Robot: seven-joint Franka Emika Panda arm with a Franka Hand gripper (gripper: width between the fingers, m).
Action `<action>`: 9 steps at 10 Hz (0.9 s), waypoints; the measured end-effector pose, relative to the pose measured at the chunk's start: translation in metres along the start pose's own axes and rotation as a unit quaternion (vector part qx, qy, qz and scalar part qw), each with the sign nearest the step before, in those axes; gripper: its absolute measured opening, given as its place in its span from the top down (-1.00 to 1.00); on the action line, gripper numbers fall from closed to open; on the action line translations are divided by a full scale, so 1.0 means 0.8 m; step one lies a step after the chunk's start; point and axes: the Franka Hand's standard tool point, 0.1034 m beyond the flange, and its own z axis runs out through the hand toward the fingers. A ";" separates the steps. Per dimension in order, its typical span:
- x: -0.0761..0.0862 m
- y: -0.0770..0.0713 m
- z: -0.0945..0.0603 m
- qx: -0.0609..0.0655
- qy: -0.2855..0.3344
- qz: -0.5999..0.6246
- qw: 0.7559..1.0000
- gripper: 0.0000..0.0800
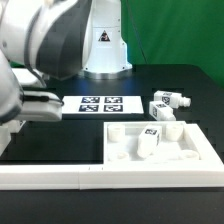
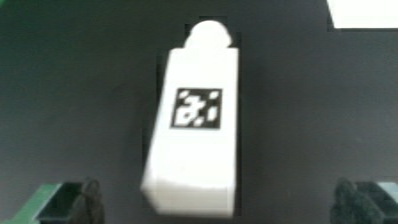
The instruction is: Assemble one leg
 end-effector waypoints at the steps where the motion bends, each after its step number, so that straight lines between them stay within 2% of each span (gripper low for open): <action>1: 0.000 -0.003 0.012 0.000 -0.007 -0.002 1.000 -0.62; 3: -0.002 -0.003 0.027 0.002 -0.018 -0.003 1.000 -0.62; 6: -0.002 -0.002 0.027 0.002 -0.018 -0.004 1.000 -0.62; 8: -0.002 -0.002 0.027 0.002 -0.018 -0.004 1.000 0.04; 9: -0.002 -0.002 0.027 0.002 -0.018 -0.004 1.000 0.29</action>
Offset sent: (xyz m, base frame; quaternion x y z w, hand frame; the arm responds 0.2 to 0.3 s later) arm -0.0132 -0.0056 0.0027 -0.0141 -0.0220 -0.0040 0.9997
